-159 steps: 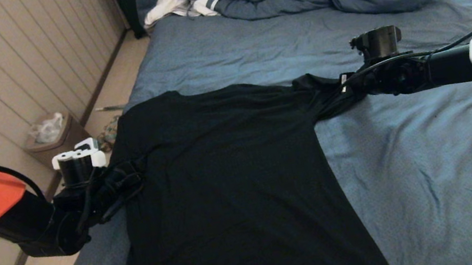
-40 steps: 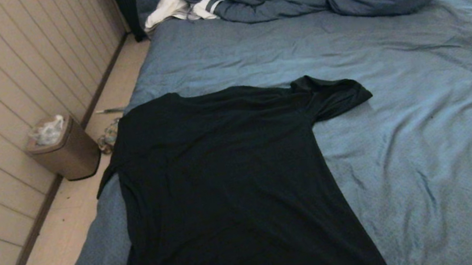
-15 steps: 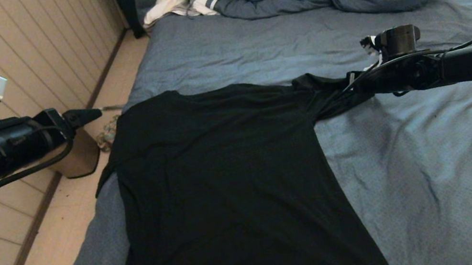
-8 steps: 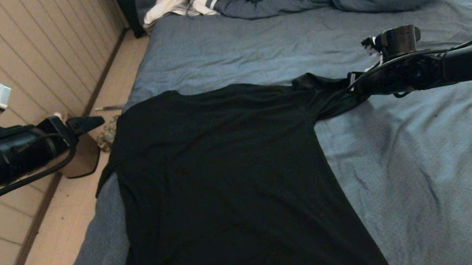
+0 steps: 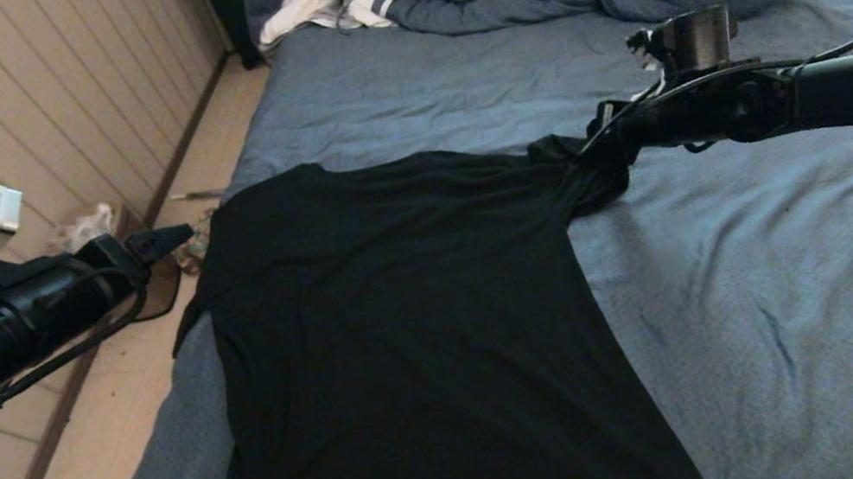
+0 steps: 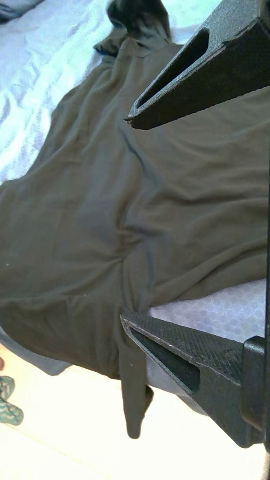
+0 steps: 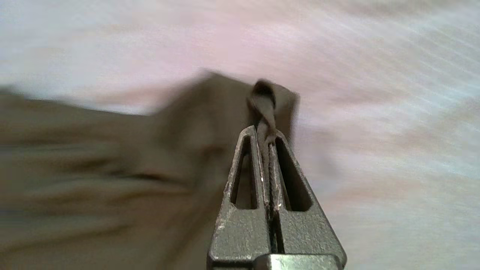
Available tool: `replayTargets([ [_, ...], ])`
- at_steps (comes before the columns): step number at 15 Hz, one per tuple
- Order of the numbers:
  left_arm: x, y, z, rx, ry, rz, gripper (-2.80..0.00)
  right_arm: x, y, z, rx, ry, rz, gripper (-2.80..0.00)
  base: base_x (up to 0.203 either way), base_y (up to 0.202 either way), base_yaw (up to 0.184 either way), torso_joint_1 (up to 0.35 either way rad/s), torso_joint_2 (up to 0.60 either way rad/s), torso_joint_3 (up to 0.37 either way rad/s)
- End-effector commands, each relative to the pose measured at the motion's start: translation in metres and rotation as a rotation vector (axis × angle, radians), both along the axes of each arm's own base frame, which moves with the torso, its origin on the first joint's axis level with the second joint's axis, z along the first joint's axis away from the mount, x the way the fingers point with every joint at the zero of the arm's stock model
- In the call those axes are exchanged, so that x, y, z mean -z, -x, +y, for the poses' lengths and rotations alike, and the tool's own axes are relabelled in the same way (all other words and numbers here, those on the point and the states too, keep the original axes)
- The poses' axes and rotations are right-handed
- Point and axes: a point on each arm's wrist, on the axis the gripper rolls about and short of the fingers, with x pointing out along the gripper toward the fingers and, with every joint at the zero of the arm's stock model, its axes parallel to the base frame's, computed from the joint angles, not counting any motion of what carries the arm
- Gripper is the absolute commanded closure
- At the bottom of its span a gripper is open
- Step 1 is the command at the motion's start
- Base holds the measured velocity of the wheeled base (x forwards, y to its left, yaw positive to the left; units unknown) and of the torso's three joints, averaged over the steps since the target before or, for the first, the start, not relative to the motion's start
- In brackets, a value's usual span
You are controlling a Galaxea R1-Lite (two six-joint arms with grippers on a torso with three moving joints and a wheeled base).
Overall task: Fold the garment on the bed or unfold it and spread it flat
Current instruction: Fold the black T-shirt
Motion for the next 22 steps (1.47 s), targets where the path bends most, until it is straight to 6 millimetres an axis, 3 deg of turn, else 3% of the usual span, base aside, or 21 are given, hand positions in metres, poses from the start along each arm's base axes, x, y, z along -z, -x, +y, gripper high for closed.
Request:
replayTargets([
  [1, 0.005, 0.001, 0.000, 0.000, 0.004, 0.015, -2.80, -0.019, 0.014, 0.022, -0.046, -0.006, -0.044, 0.00, 0.000, 0.000, 0.000, 0.000, 0.00, 0.000],
  [4, 0.008, 0.004, 0.001, -0.001, 0.002, 0.022, -2.80, -0.032, 0.030, 0.065, -0.123, -0.008, -0.074, 0.00, 0.000, 0.000, 0.000, 0.000, 0.00, 0.000],
  [8, 0.011, 0.005, 0.001, 0.001, 0.000, 0.034, -2.80, -0.029, 0.040, 0.099, -0.201, -0.005, -0.067, 0.00, 0.000, 0.000, 0.000, 0.000, 0.00, 0.000],
  [11, 0.017, 0.008, 0.001, 0.002, -0.001, 0.054, -2.80, -0.015, 0.038, 0.118, -0.216, 0.011, -0.034, 0.00, 0.000, 0.000, 0.000, 0.000, 0.00, 0.000],
  [17, 0.024, 0.013, 0.001, 0.005, 0.000, 0.039, -2.80, -0.008, 0.046, 0.148, -0.282, 0.045, -0.029, 0.00, 0.000, 0.000, 0.000, 0.000, 0.00, 0.000],
  [22, 0.024, 0.016, -0.002, 0.022, 0.002, 0.032, -2.80, 0.002, 0.046, 0.161, -0.306, 0.066, -0.007, 0.00, 0.000, 0.000, 0.000, 0.000, 0.00, 0.000],
])
